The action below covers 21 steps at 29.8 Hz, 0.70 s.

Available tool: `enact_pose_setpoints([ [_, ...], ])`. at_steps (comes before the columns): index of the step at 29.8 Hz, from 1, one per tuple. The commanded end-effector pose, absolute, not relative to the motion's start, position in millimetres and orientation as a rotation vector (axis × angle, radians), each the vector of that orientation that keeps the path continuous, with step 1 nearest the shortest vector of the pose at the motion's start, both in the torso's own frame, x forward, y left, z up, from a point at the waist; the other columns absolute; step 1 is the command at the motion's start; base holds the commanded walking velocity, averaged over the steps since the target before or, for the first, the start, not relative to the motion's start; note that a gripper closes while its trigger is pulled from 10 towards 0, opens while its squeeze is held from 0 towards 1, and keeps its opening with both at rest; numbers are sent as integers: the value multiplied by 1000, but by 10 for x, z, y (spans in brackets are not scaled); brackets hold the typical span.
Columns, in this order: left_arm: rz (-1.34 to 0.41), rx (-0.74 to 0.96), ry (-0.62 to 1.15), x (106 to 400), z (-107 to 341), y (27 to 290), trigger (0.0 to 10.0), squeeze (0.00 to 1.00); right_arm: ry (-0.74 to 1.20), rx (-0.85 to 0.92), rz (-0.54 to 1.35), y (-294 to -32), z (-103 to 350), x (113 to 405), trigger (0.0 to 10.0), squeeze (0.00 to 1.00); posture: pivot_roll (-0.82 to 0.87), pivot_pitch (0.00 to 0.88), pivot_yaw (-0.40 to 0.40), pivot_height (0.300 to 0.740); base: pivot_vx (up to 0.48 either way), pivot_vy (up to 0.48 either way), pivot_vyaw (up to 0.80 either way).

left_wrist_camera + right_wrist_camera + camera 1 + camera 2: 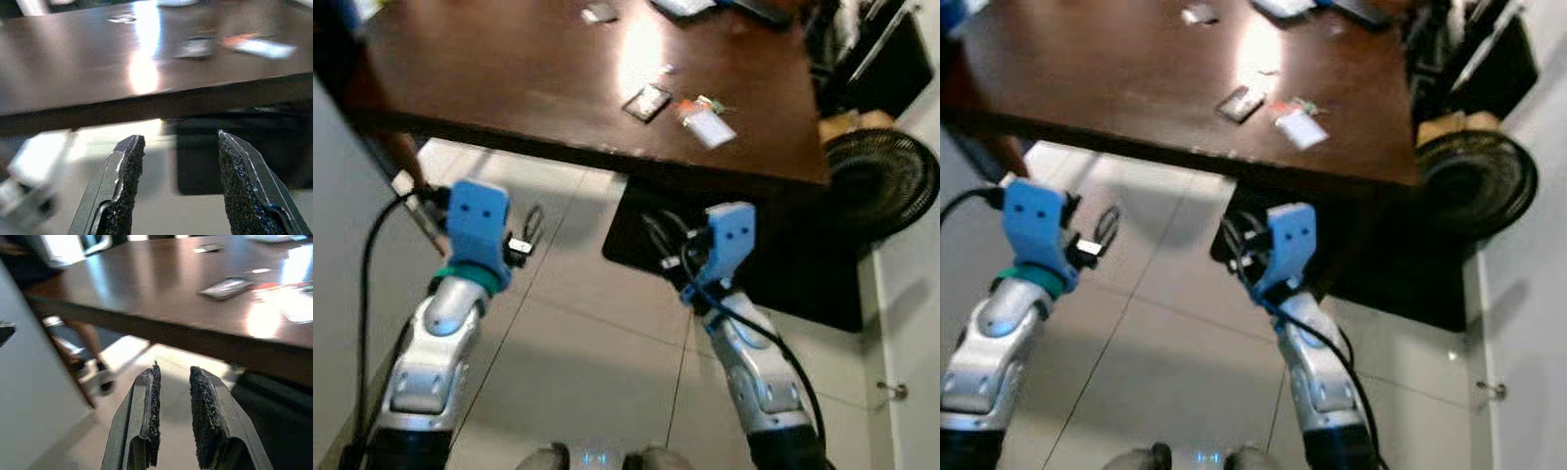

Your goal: Hang keys on a hook

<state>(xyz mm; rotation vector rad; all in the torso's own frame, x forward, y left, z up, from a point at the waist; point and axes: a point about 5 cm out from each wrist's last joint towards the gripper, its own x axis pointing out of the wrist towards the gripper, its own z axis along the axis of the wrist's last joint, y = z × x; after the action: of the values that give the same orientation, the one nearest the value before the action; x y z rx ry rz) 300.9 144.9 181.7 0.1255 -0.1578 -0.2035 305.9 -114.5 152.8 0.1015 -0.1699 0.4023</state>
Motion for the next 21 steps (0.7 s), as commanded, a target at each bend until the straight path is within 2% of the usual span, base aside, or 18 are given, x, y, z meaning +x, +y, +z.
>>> enact_pose_setpoints([
  [1,-187,137,-140,2994,1767,1505,10000,0,-155,118,409,-1121,1504,3055,10000,0,0,88,51,740,446,0,-800],
  [9,-192,133,-141,2997,1769,1494,10000,0,-152,110,402,-1123,1494,3057,10000,0,-1,92,50,740,432,0,-800],
  [21,-192,136,-145,2998,1786,1501,10000,0,-154,100,398,-1121,1485,3063,10000,0,4,93,56,740,408,0,0],
])
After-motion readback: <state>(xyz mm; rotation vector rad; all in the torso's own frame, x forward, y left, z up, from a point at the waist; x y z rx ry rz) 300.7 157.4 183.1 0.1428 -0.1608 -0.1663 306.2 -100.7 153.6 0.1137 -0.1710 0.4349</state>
